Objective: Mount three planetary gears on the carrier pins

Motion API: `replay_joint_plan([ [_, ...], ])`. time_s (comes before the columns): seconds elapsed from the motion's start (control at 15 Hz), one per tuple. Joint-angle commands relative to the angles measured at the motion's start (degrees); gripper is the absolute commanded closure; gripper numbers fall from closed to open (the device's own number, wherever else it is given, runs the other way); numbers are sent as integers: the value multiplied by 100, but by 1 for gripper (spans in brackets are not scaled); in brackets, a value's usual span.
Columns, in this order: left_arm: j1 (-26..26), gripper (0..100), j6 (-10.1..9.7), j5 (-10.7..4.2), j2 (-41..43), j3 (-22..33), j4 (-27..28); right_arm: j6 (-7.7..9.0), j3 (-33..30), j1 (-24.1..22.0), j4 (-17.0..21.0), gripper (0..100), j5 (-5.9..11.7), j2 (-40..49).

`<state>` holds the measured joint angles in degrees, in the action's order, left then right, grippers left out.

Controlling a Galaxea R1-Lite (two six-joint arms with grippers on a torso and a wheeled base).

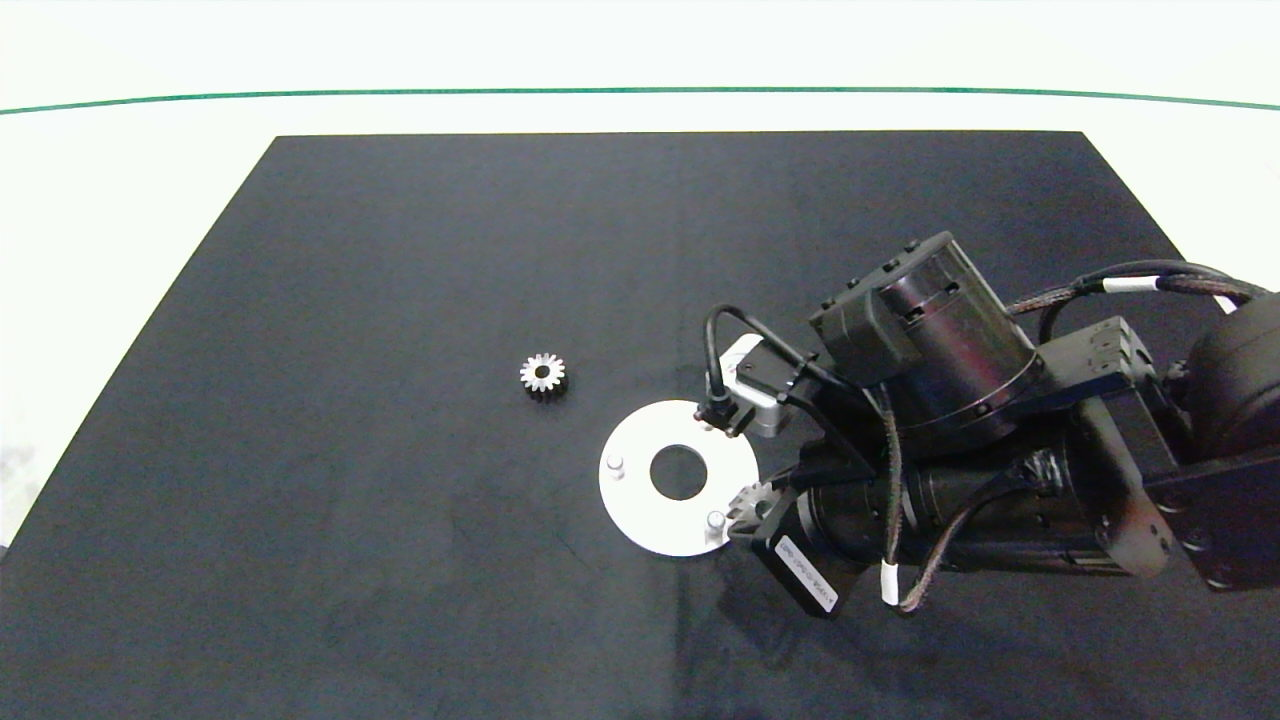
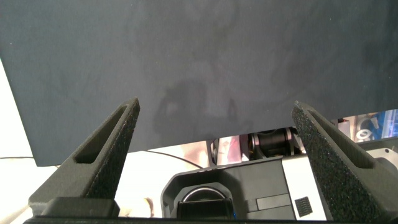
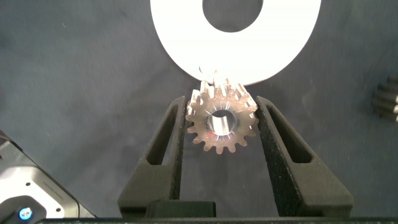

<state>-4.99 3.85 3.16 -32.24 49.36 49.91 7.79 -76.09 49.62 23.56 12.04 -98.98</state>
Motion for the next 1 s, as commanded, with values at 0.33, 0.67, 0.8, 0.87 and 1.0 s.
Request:
replay_joint_plan([
  [0.33, -2, 0, 1, 1, -10, 3, 19, 30, -99, 75, 78, 84, 105, -263],
  [0.67, -2, 0, 1, 1, -19, 21, -43, 30, -310, 83, 78, 84, 263, -403],
  [0.8, -2, 0, 1, 1, -36, 30, -51, 30, -424, 101, 131, 84, 263, -447],
  [0.87, -2, 0, 10, 1, -45, 39, -51, 30, -468, 110, 157, 84, 263, -482],
  [1.0, -2, 0, 10, 1, -45, 39, -60, 30, -512, 110, 166, 84, 263, -535],
])
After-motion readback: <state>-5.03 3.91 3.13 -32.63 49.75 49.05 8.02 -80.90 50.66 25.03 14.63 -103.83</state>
